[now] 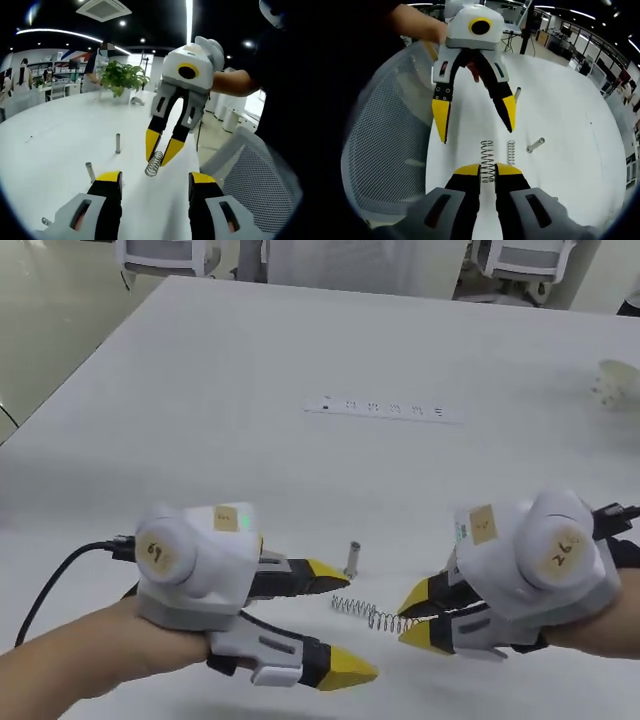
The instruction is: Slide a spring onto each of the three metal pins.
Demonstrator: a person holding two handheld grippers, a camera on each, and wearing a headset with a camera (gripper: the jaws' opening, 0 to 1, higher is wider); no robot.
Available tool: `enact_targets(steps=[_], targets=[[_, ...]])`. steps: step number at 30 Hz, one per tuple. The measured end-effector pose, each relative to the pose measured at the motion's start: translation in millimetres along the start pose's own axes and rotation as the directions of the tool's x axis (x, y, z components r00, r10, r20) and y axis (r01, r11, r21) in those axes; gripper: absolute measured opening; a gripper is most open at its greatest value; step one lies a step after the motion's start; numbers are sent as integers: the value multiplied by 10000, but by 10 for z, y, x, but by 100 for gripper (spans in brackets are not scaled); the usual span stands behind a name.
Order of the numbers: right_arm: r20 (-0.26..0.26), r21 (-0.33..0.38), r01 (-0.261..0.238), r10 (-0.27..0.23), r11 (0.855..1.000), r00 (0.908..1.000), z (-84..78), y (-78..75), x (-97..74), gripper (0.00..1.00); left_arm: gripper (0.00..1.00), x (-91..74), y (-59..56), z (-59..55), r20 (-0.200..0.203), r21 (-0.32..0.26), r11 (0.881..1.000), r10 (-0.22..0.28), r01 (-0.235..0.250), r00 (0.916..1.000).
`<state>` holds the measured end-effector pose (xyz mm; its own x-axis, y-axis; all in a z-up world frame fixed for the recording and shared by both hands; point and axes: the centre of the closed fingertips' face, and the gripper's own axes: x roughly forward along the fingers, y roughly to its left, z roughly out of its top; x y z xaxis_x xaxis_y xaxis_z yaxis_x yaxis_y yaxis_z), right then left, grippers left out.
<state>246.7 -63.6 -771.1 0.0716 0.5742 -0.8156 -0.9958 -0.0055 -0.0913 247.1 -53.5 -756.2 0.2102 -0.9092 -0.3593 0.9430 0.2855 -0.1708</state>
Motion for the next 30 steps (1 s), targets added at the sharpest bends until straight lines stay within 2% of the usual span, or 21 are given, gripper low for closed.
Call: enact_targets(steps=[8, 10, 19, 30], targets=[[130, -61, -168, 169, 9998, 9998, 56, 74, 10, 8, 31, 63, -26, -6, 148, 28, 10000, -46, 46, 9999], [167, 0, -209, 209, 9998, 9996, 54, 87, 14, 8, 26, 64, -19, -32, 74, 95, 9999, -49, 48, 10000], [245, -58, -233, 234, 9997, 9994, 102, 104, -20, 8, 20, 86, -42, 6, 243, 90, 9998, -154, 152, 9996], [141, -209, -222, 225, 9995, 9996, 94, 113, -49, 8, 7, 99, -82, 47, 411, 245, 9994, -245, 235, 9989]])
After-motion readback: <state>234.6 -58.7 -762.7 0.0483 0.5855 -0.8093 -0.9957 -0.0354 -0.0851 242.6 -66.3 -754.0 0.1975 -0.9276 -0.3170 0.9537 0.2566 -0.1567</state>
